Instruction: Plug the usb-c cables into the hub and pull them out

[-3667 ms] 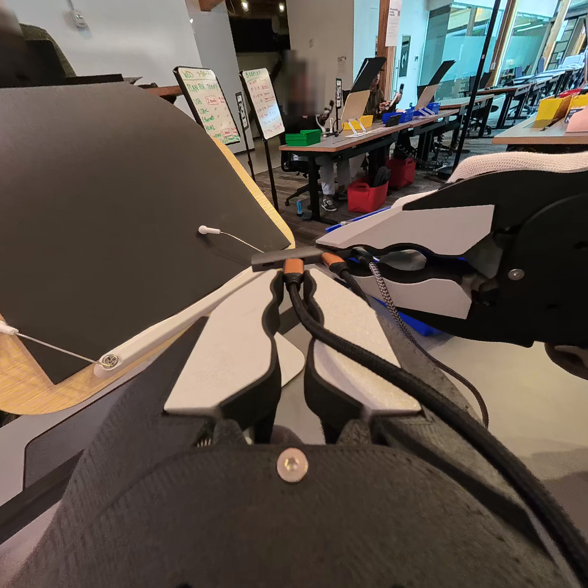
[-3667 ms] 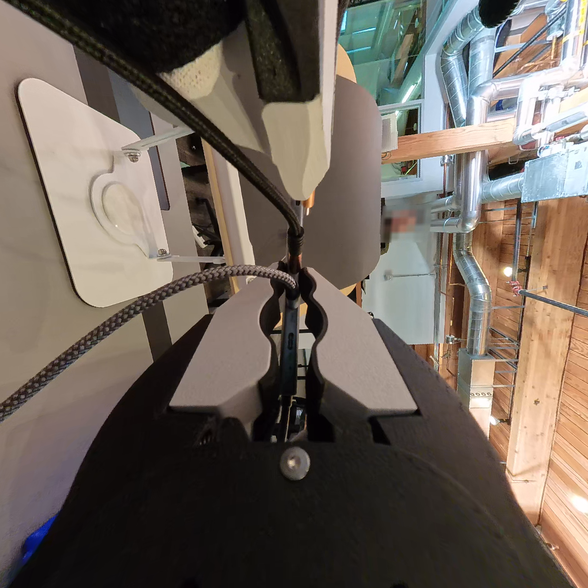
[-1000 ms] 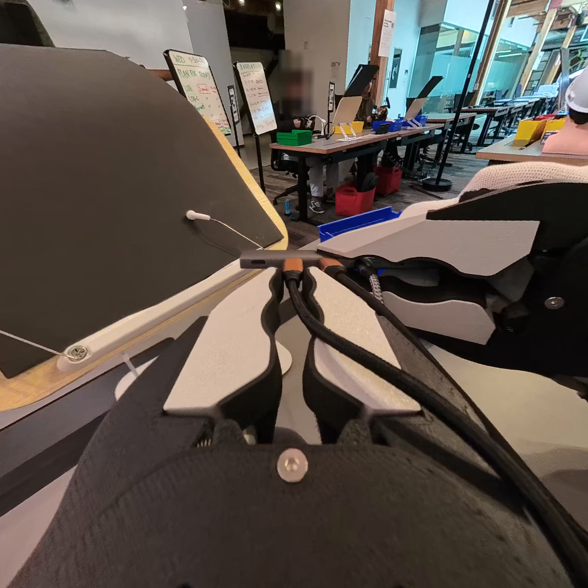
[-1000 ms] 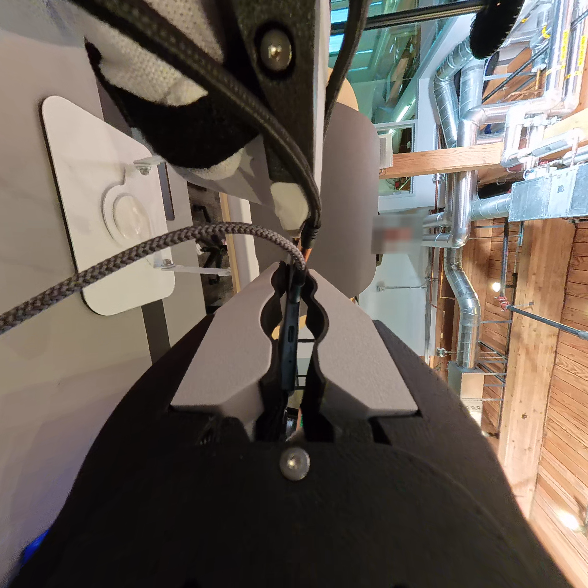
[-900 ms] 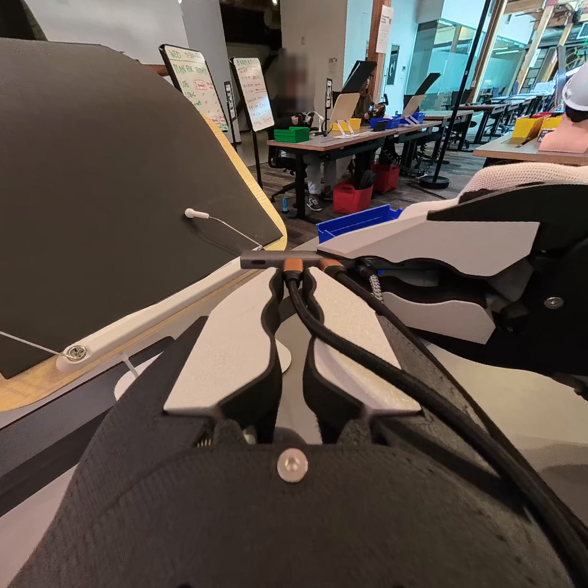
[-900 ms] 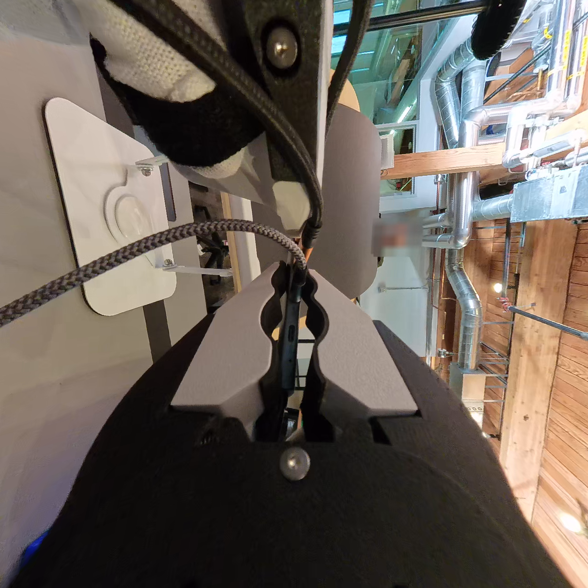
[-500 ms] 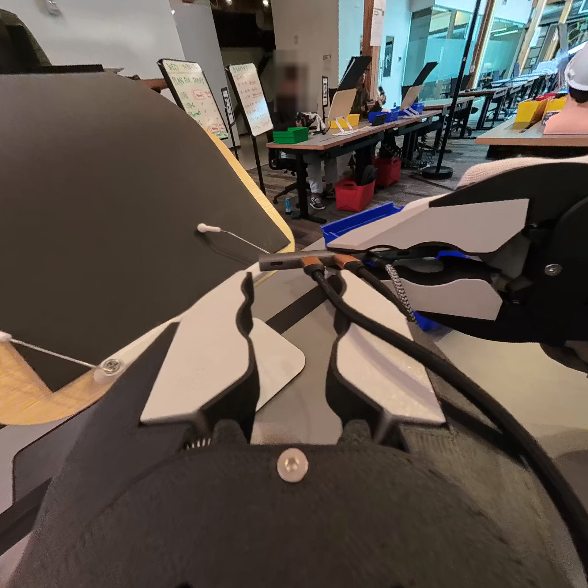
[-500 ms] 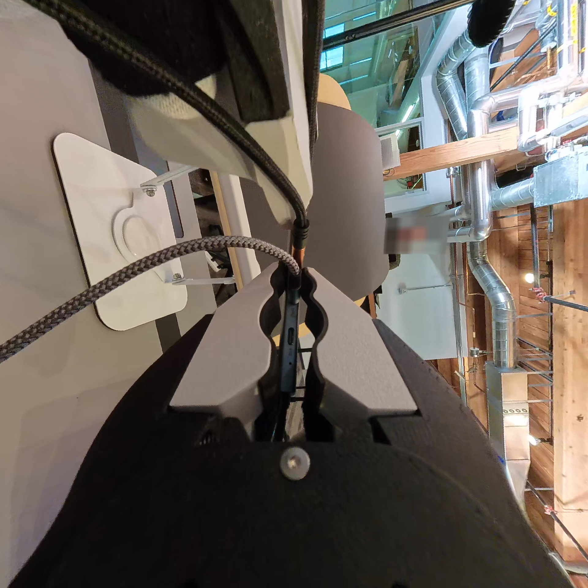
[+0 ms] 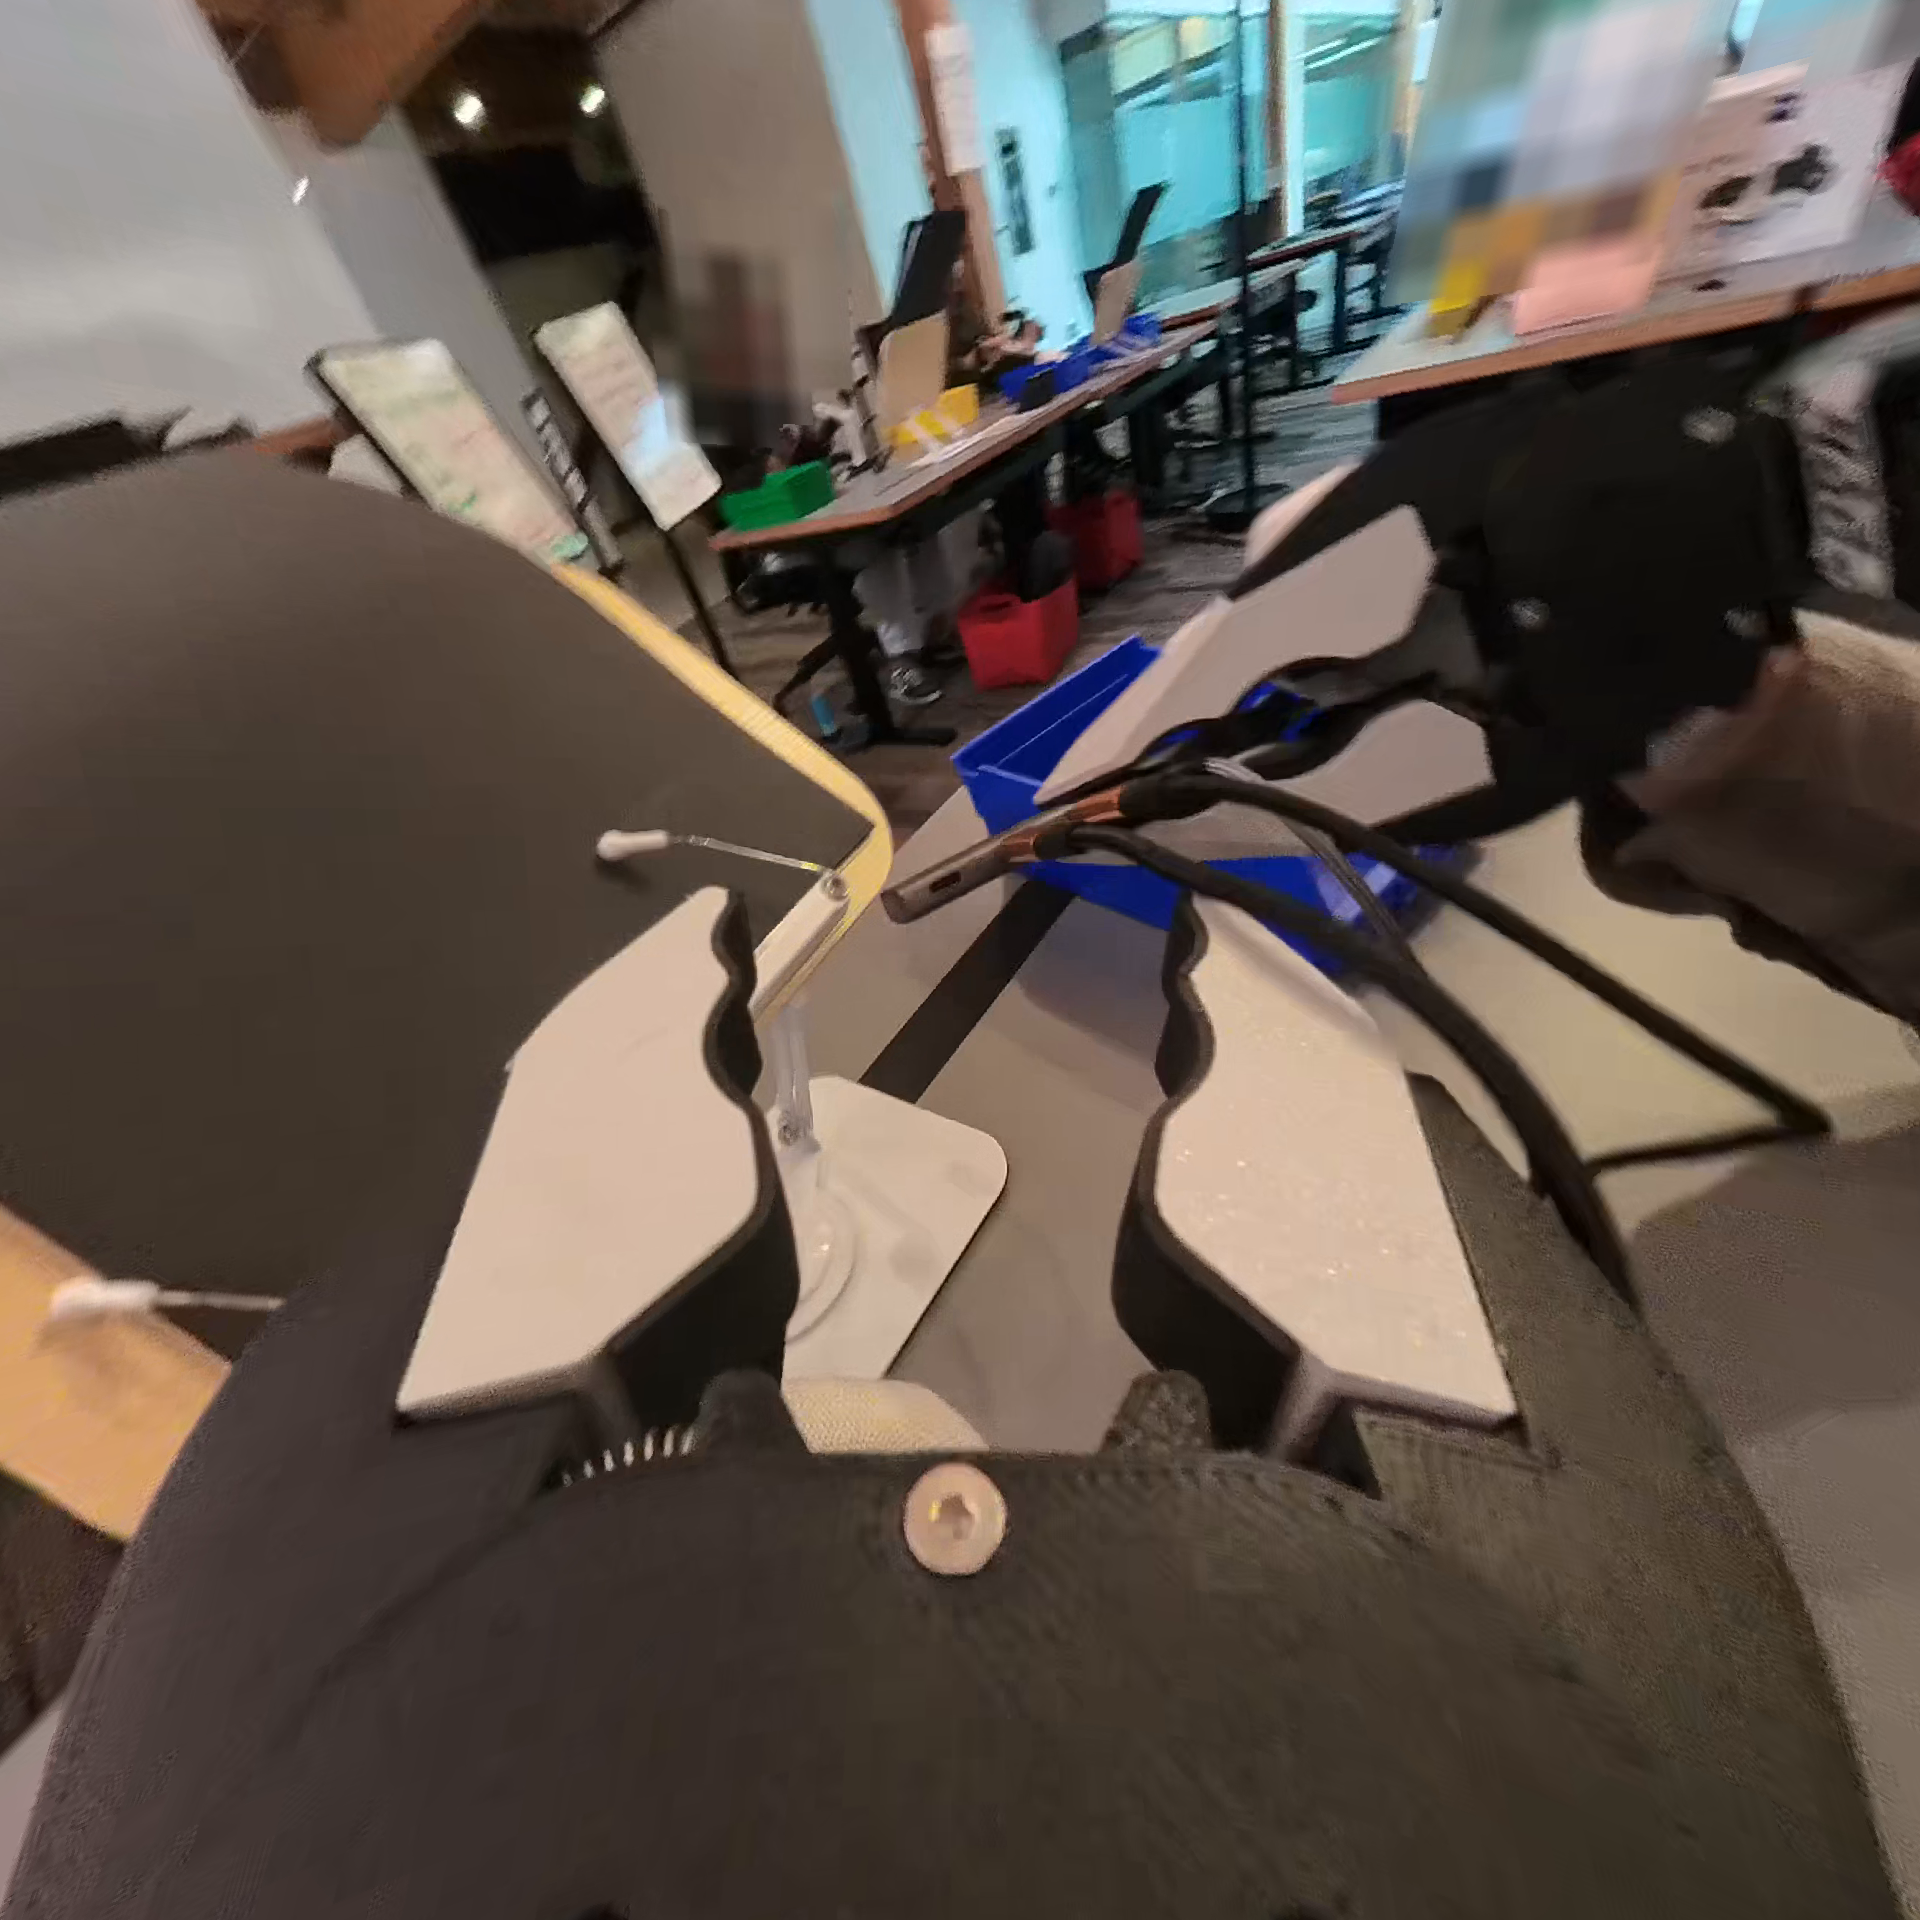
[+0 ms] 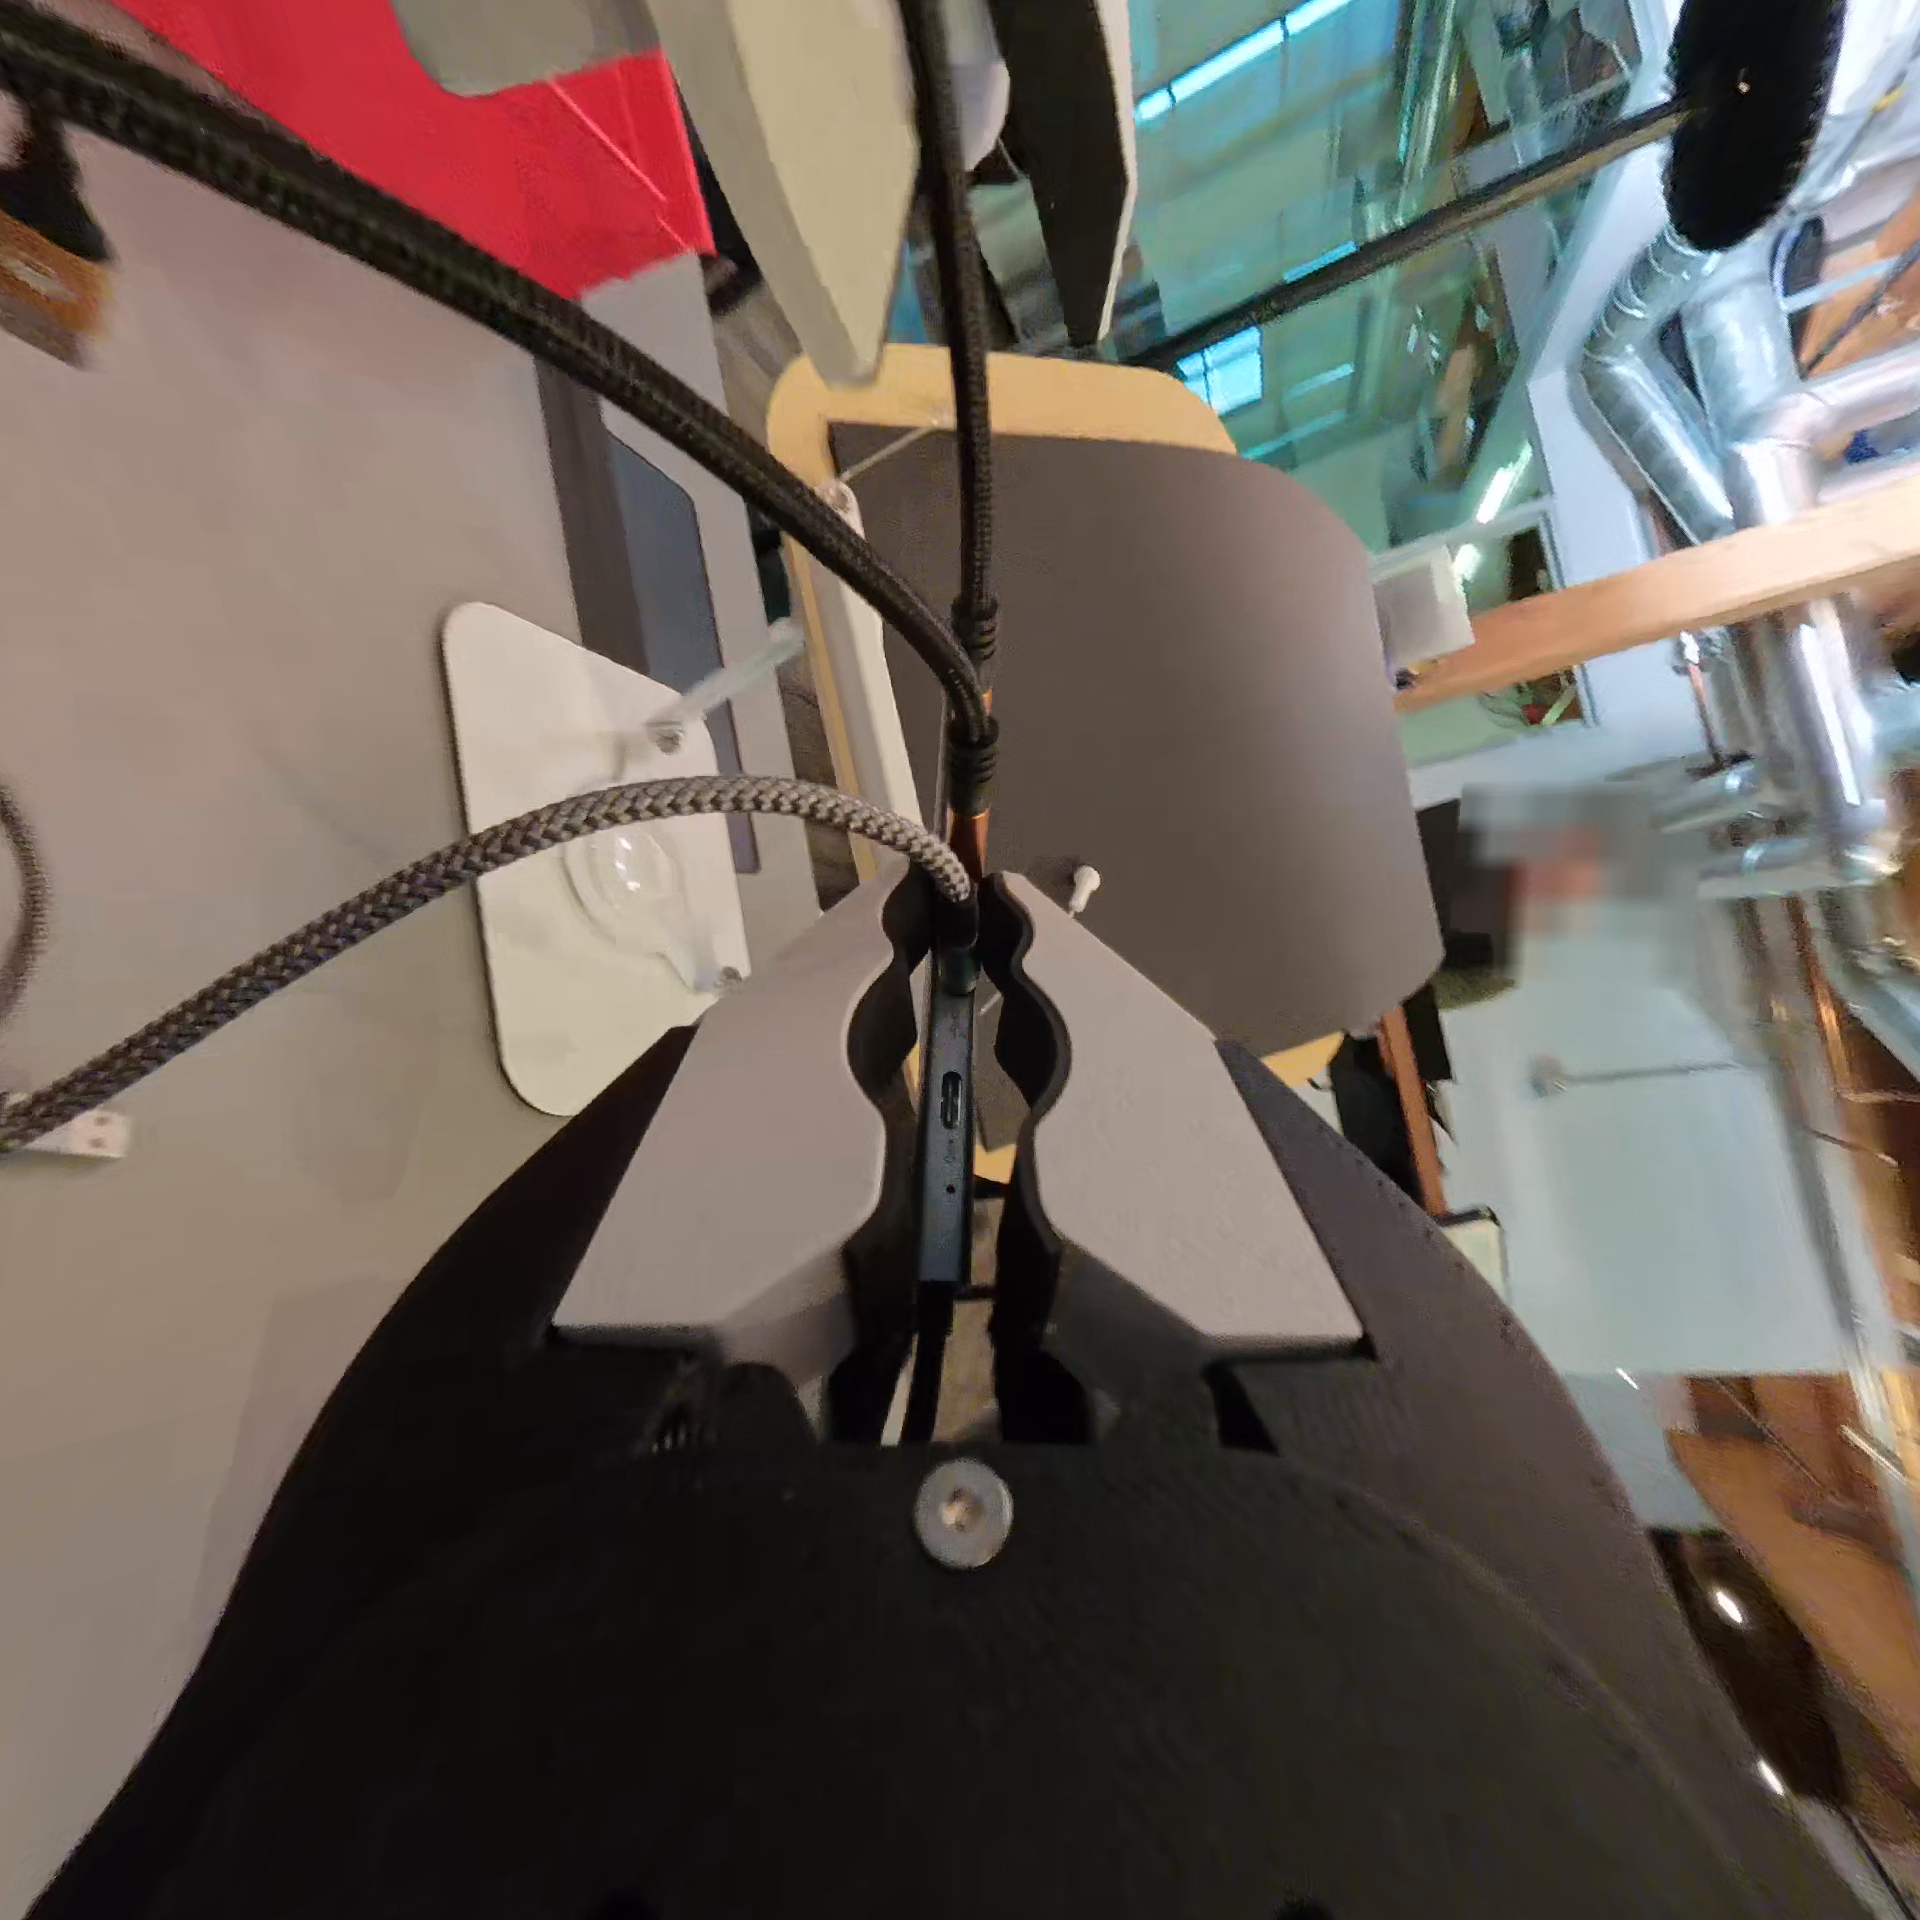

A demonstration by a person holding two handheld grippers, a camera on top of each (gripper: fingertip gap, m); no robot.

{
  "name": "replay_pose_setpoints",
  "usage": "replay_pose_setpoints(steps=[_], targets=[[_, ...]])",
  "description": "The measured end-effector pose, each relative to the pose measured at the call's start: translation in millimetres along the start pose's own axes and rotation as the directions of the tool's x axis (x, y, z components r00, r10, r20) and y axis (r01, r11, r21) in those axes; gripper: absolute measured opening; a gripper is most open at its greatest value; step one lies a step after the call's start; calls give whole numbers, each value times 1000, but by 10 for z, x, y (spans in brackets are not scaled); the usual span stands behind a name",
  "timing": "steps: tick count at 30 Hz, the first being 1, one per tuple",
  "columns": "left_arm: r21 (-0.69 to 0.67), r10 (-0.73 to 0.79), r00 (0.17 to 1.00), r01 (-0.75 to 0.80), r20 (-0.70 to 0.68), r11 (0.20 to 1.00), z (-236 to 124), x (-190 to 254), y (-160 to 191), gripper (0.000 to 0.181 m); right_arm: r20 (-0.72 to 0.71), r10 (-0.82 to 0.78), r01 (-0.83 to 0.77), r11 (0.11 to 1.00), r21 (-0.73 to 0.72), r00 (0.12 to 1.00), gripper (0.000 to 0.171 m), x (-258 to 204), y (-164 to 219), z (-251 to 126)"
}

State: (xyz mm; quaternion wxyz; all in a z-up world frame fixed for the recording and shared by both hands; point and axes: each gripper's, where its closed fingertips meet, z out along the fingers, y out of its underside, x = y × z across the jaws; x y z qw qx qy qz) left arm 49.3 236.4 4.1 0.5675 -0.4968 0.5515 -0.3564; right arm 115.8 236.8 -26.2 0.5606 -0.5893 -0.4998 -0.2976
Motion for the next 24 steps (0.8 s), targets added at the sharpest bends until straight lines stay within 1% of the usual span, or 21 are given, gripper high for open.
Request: replay_pose_setpoints(steps=[1, 3, 4, 6, 7, 9, 10, 12, 14, 15, 16, 19, 22, 24], targets=[[18, 34, 999, -34, -21, 999, -31, 36, -27, 73, 32, 6, -7, 999, 35, 999, 7, -25, -16, -36], [64, 73, 996, -70, -45, 996, -84, 67, -73, 68, 74, 69, -76, 993, 95, 995, 7, -18, -41, -96], [93, 63, 993, -54, -98, 994, -109, 127, -92, 68, 103, 98, -111, 985, 129, 990, 7, -27, -62, -125], [150, -1, 981, 30, -193, 988, -144, 191, -129, 65, 155, 144, -174, 965, 199, 977, 8, -40, -116, -187], [166, -18, 977, 54, -212, 985, -139, 193, -123, 63, 189, 172, -215, 948, 237, 967, 7, -53, -161, -215], [185, -4, 979, 43, -204, 982, -86, 199, -83, 58, 284, 227, -317, 889, 329, 932, 8, -101, -315, -291], [174, 12, 977, 26, -212, 984, -40, 240, -33, 59, 325, 256, -372, 851, 370, 910, 7, -103, -399, -326], [198, 31, 970, 18, -240, 980, 12, 342, -15, 55, 393, 282, -444, 791, 421, 875, 8, -122, -521, -379], [227, 42, 957, 25, -287, 973, 38, 478, -38, 50, 448, 297, -500, 738, 452, 843, 8, -143, -619, -421], [250, 49, 956, 26, -289, 968, 51, 519, -62, 45, 471, 297, -519, 718, 463, 831, 7, -159, -660, -436], [264, 56, 953, 26, -298, 964, 59, 564, -72, 37, 486, 298, -533, 704, 469, 822, 7, -172, -688, -442], [314, 39, 949, 65, -314, 947, 57, 617, -137, 22, 522, 311, -573, 670, 472, 794, 8, -192, -708, -442], [335, 25, 947, 88, -319, 938, 58, 621, -158, 20, 574, 331, -631, 623, 463, 749, 8, -199, -712, -445], [347, 8, 941, 117, -338, 931, 55, 640, -172, 16, 628, 352, -689, 578, 438, 695, 8, -206, -707, -445]])
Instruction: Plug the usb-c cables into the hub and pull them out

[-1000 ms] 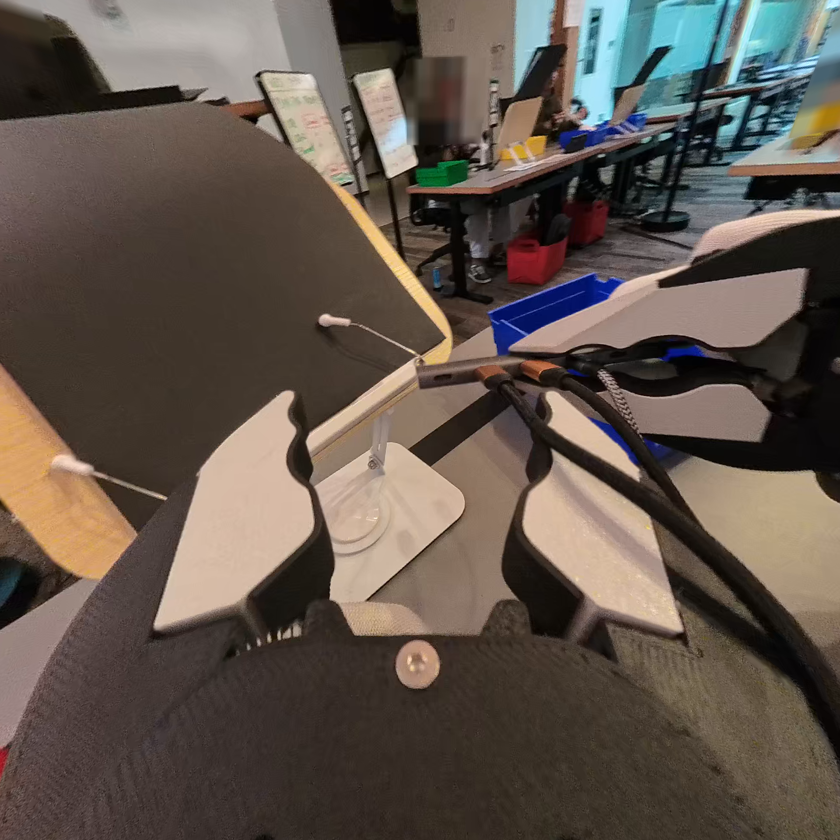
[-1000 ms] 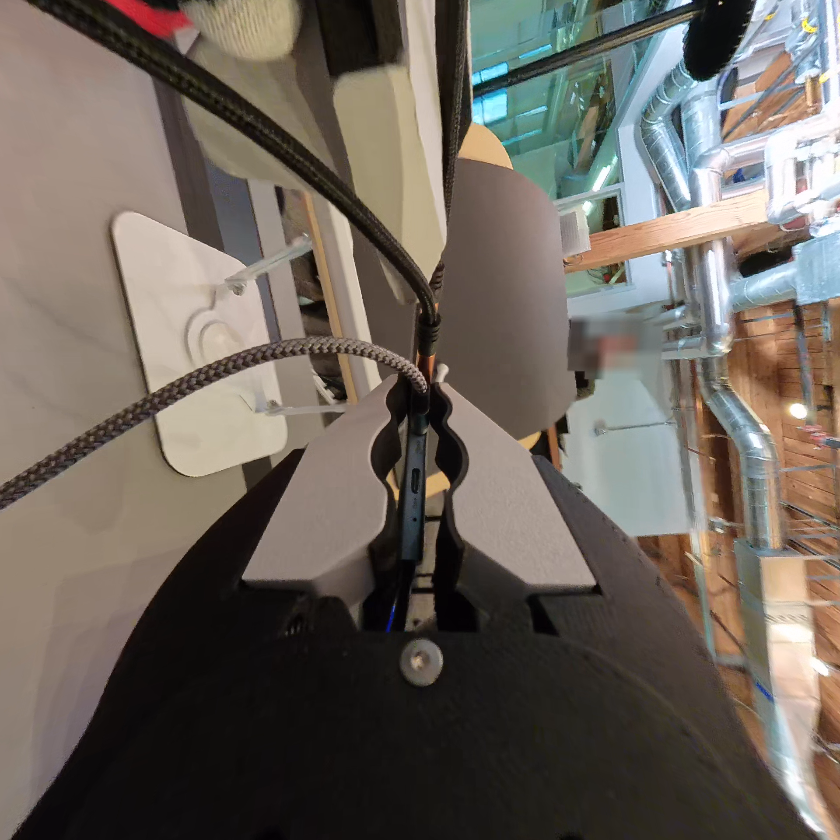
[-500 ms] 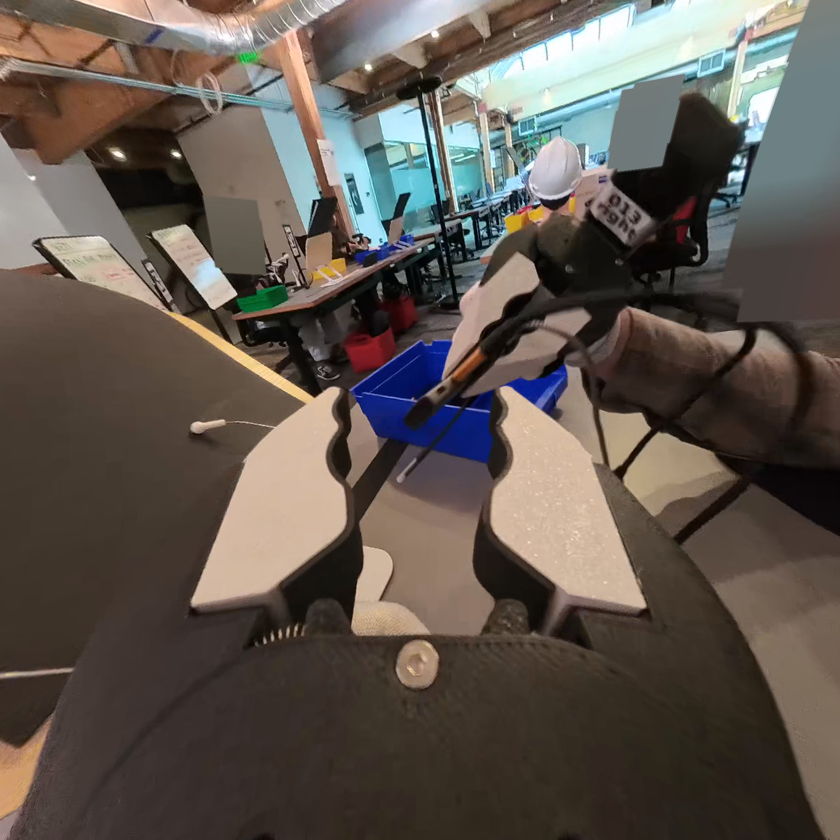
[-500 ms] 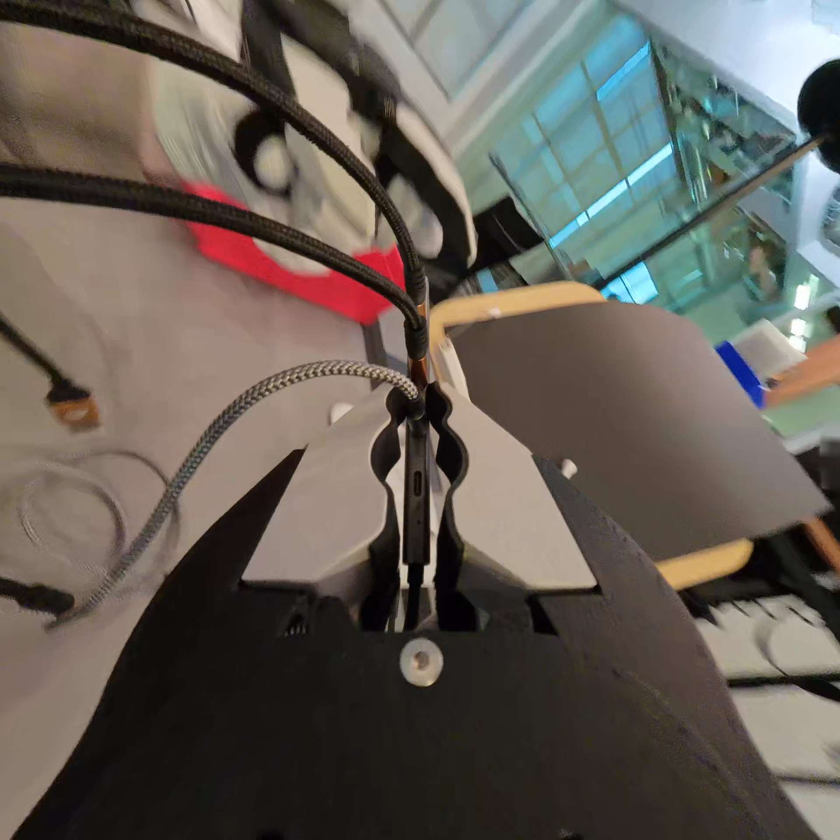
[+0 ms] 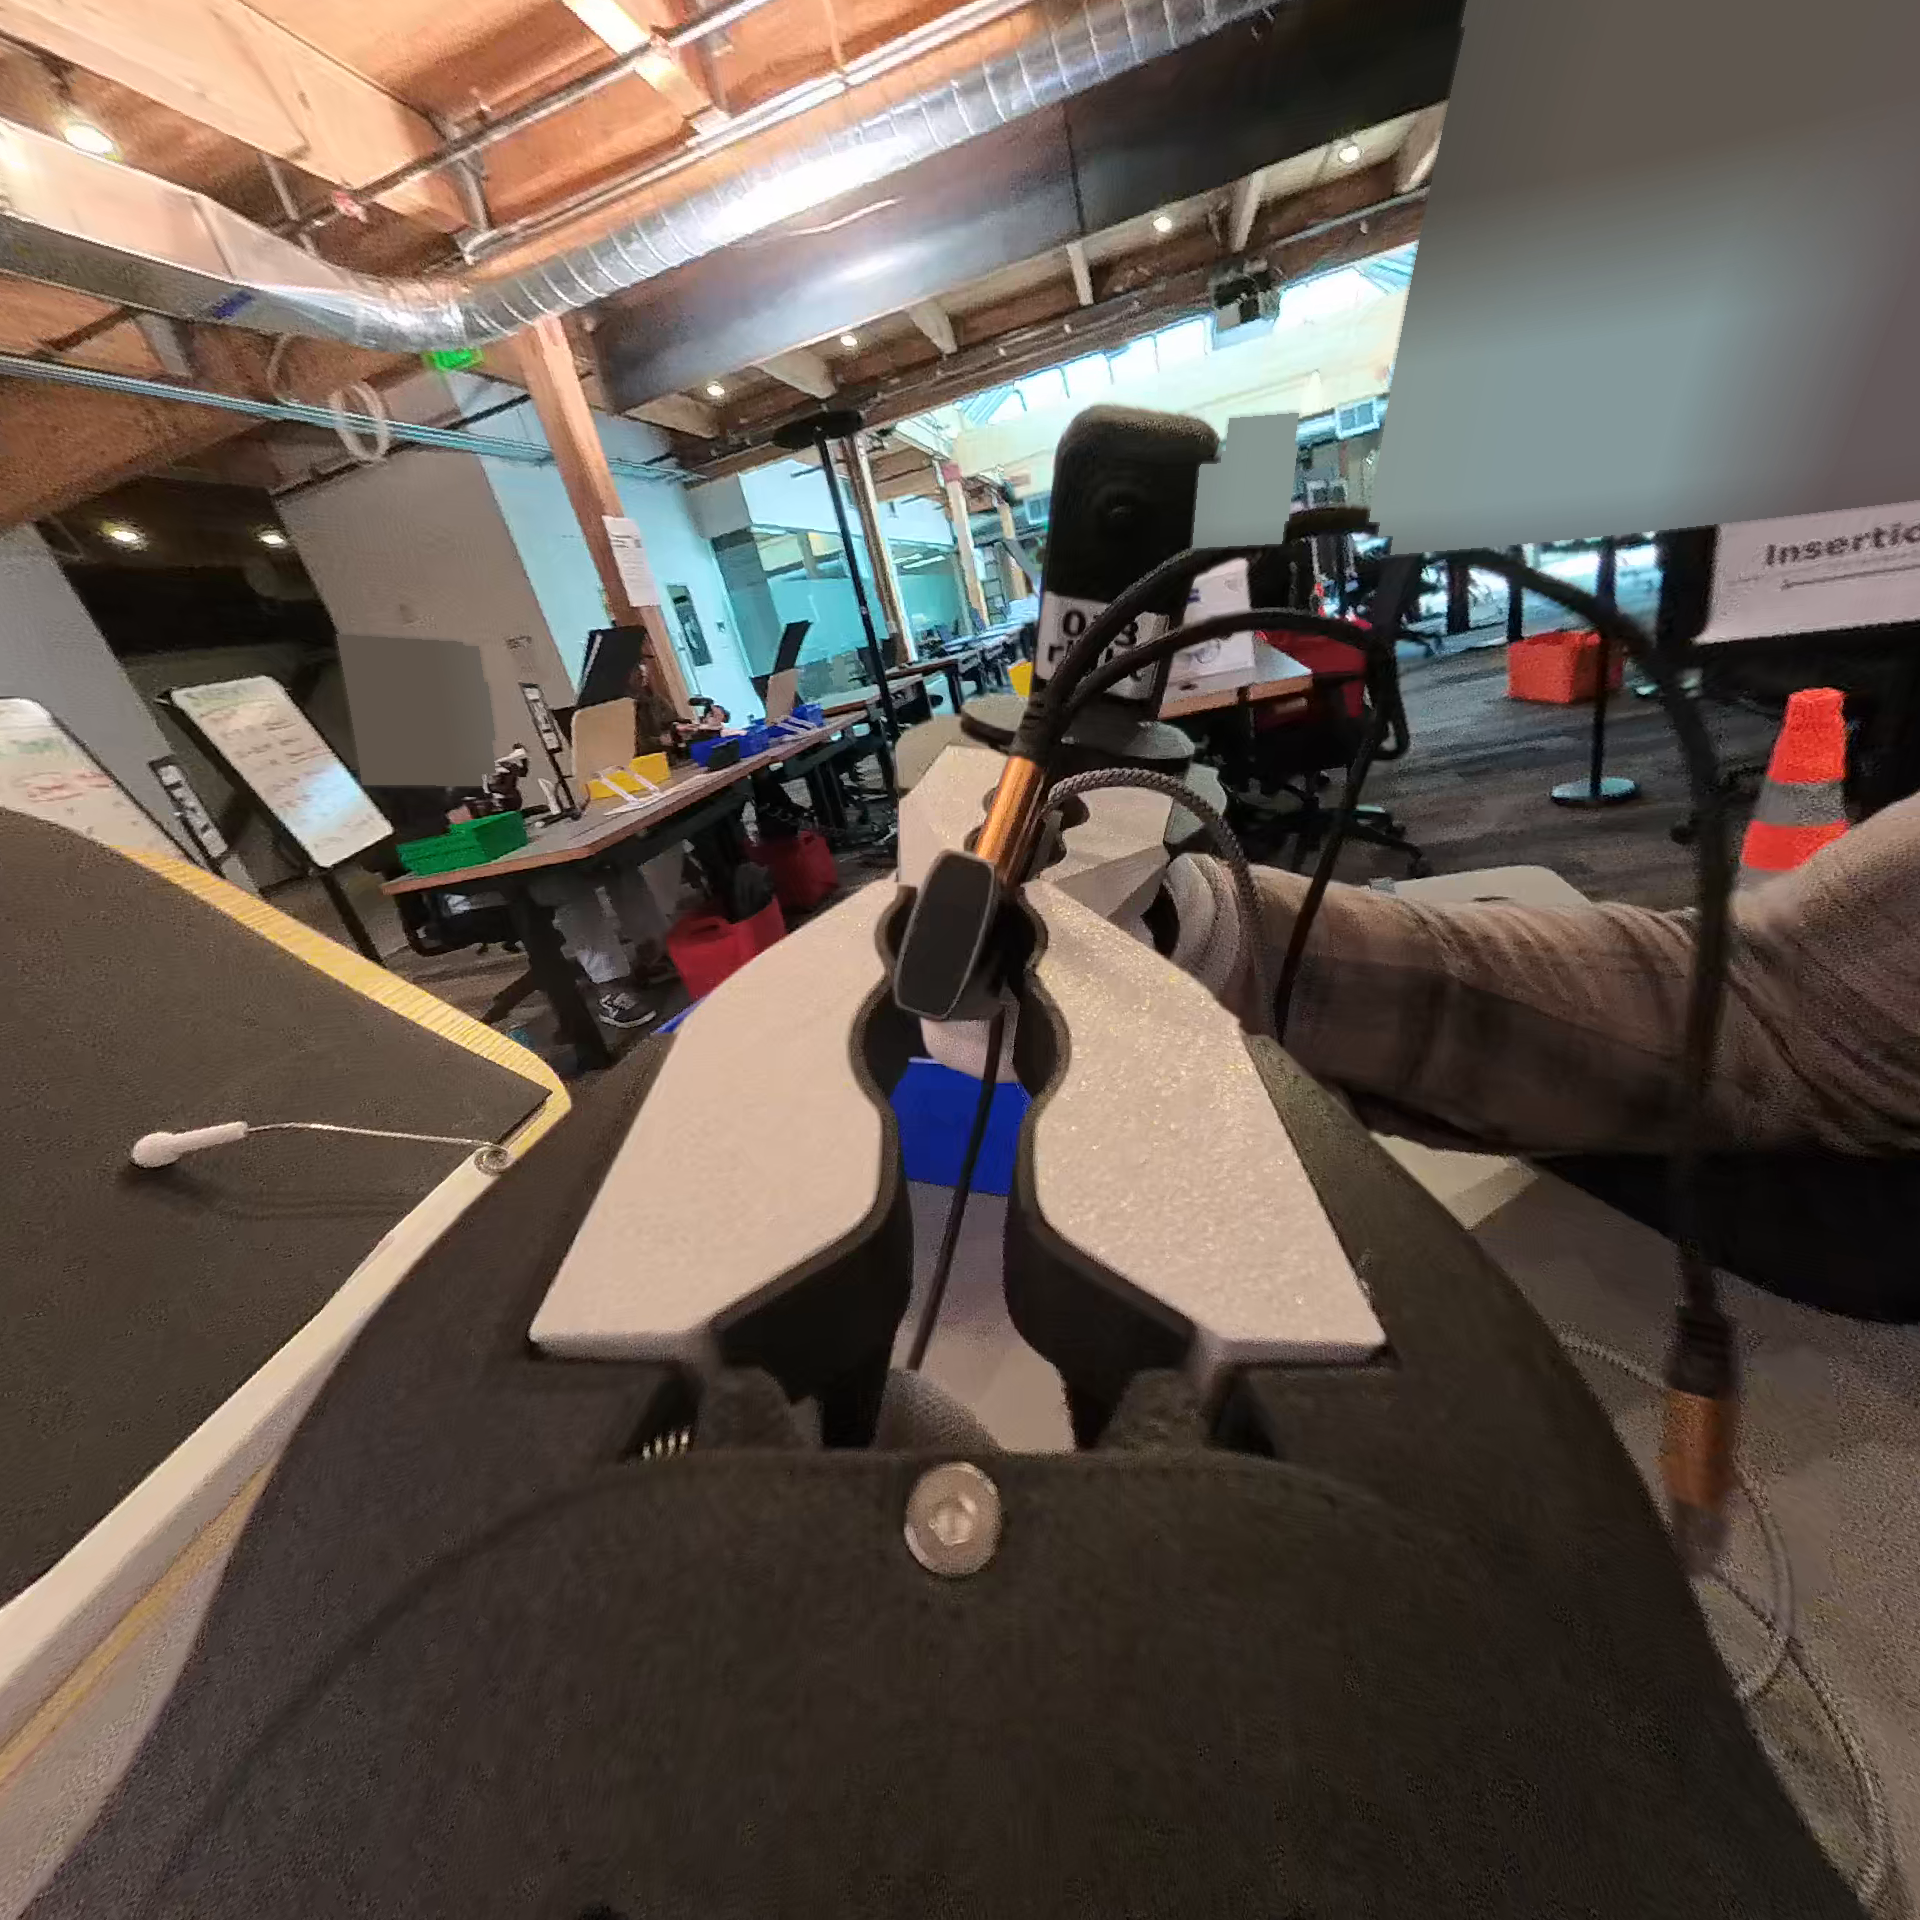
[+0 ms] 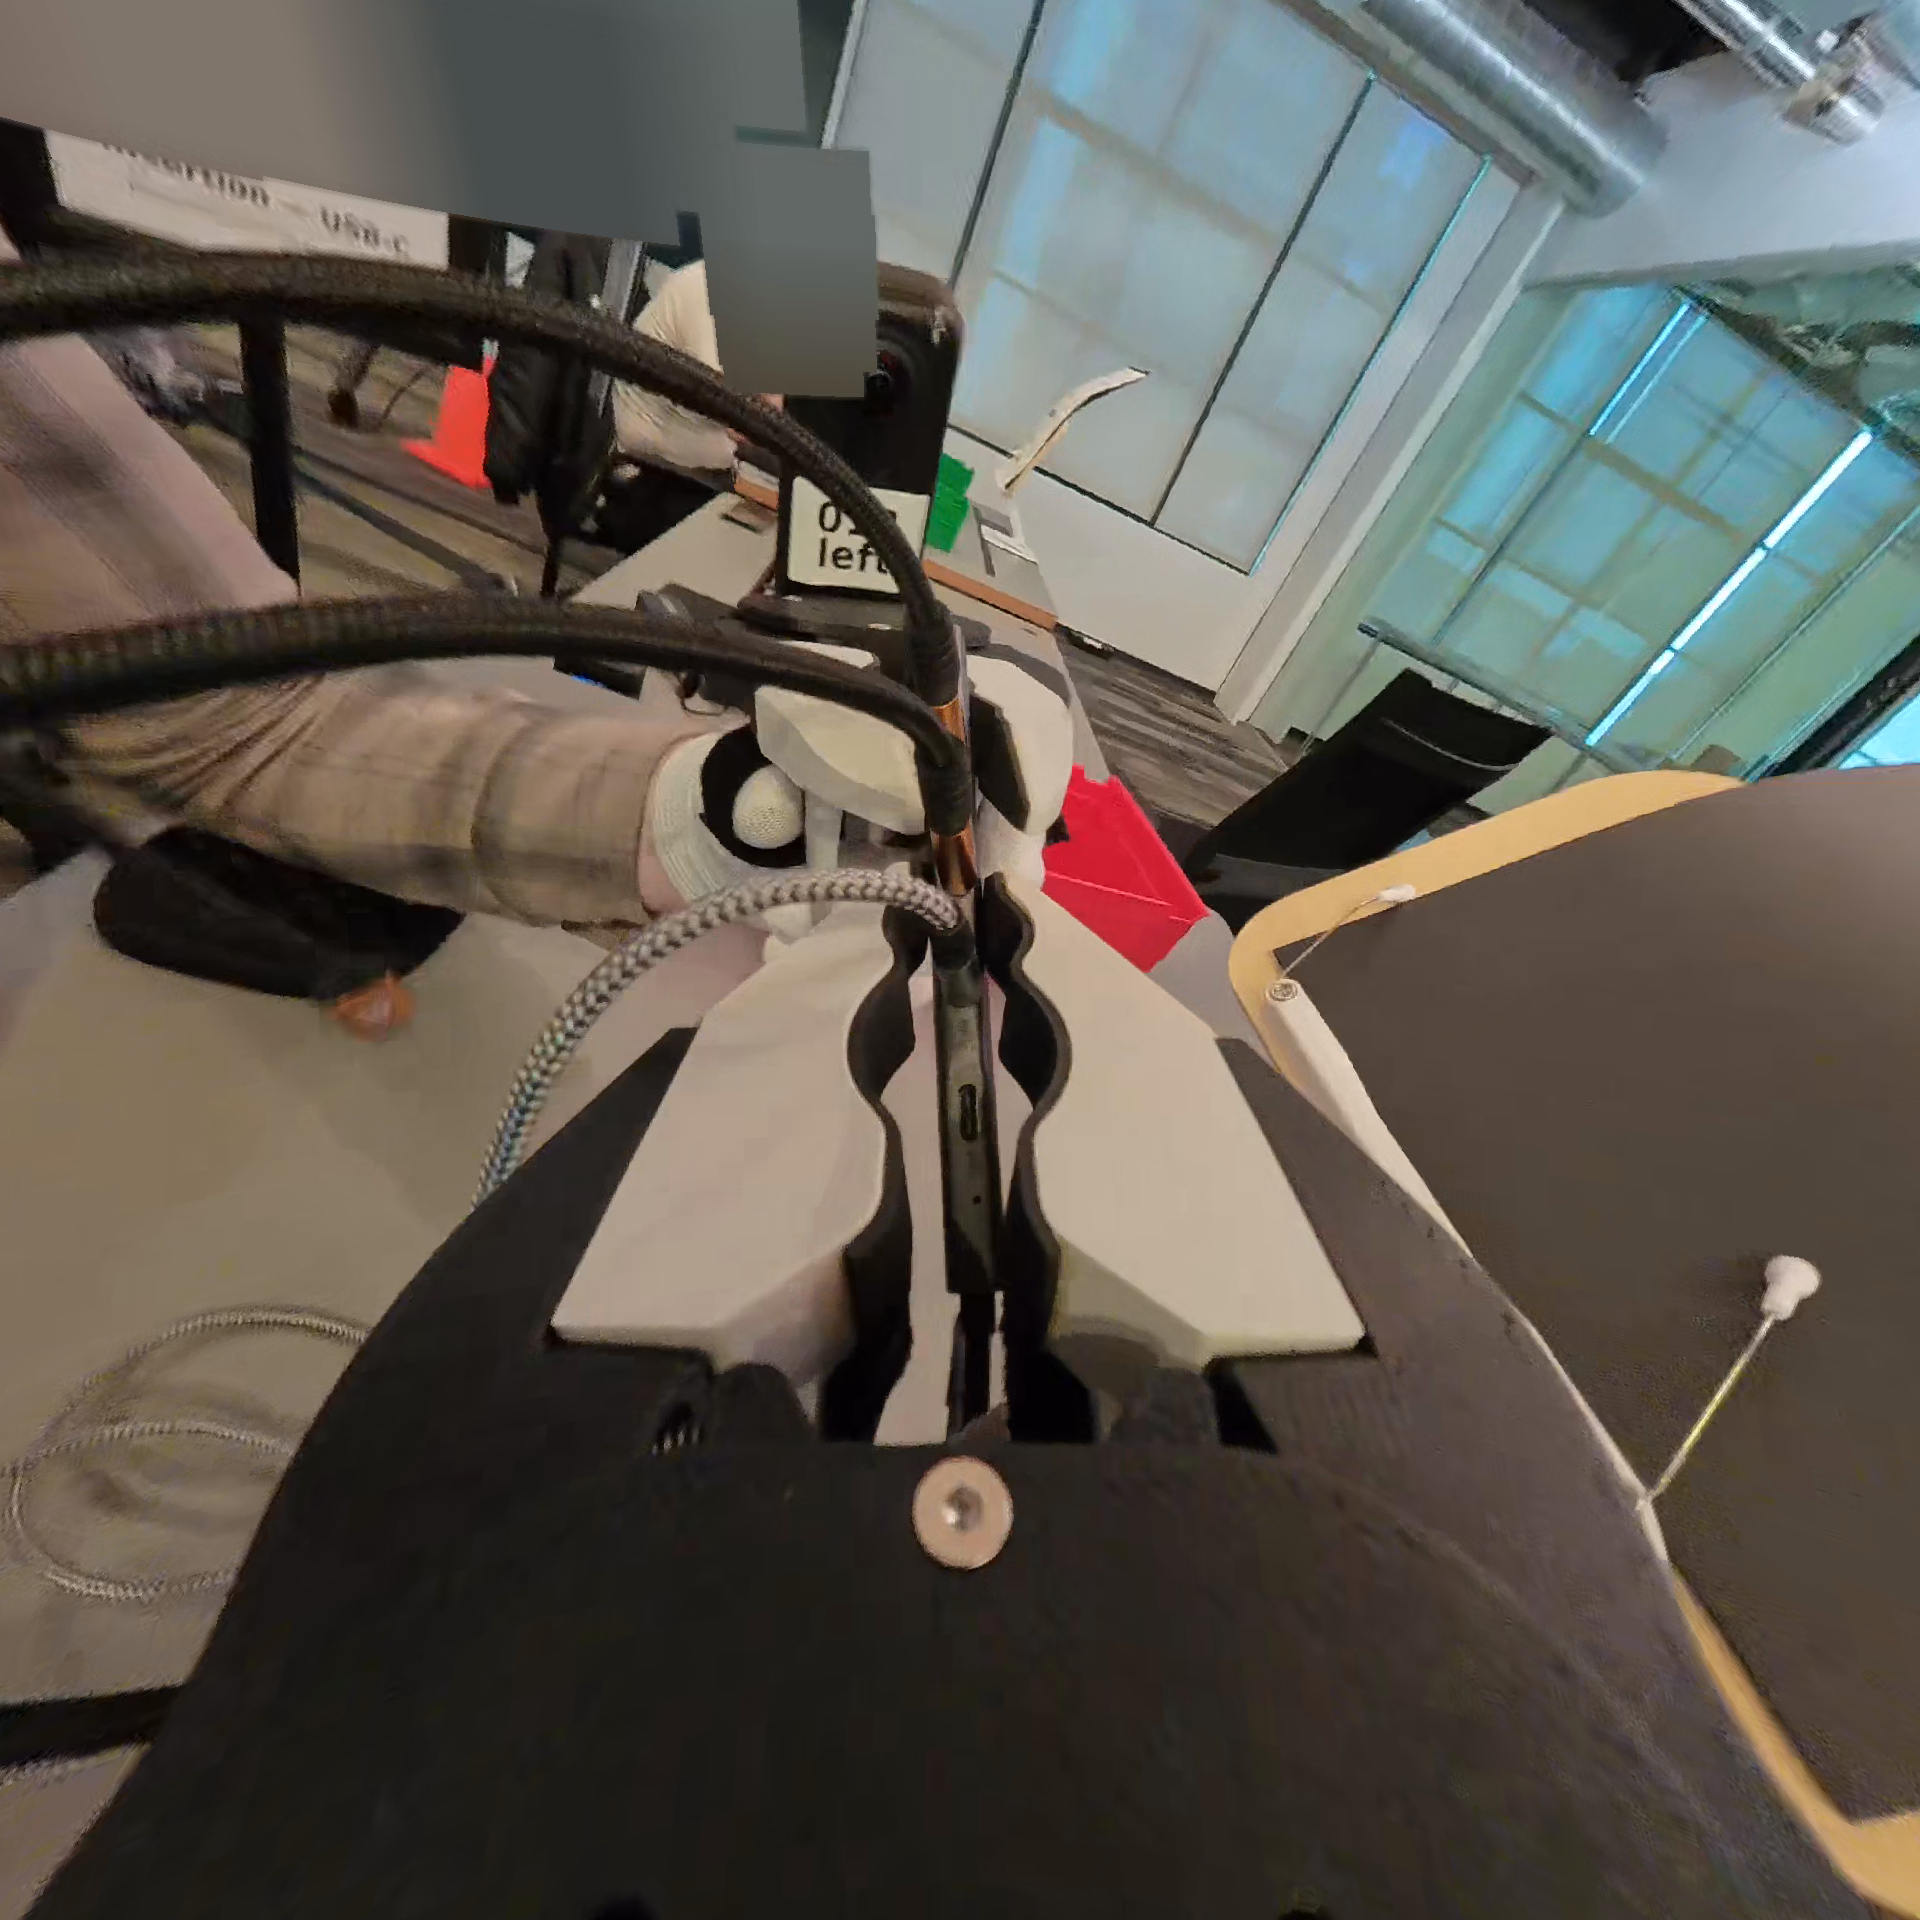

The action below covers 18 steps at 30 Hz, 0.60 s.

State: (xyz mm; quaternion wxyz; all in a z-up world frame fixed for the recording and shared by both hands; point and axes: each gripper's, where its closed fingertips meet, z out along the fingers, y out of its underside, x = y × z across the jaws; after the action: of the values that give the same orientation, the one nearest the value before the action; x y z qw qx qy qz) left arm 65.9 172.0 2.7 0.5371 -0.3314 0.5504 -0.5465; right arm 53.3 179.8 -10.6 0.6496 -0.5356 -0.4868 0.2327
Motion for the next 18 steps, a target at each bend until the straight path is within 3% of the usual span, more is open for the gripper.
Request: replay_pose_setpoints(steps=[3, 6, 9, 13, 18], targets=[[-6, 8, 1000, -8, 29, 1000, 15, -29, 31, 12, -1, 70, -70, 998, 1, 998, 11, 45, 62, 5], [-4, 42, 997, -41, 61, 999, -18, -66, -16, 11, -68, 65, -69, 995, -65, 996, 30, 157, 217, -20], [-65, 113, 988, -107, 105, 992, -66, -133, -27, 11, -140, 2, -39, 963, -268, 990, 37, 303, 490, -190], [-155, 212, 972, -196, 100, 968, -72, -90, -29, 11, -249, -207, -12, 746, -666, 946, 43, 561, 906, -784], [-273, 338, 936, -303, 94, 913, -39, -44, 25, 11, -301, -453, -63, 469, -881, 839, 43, 704, 741, -1453]])
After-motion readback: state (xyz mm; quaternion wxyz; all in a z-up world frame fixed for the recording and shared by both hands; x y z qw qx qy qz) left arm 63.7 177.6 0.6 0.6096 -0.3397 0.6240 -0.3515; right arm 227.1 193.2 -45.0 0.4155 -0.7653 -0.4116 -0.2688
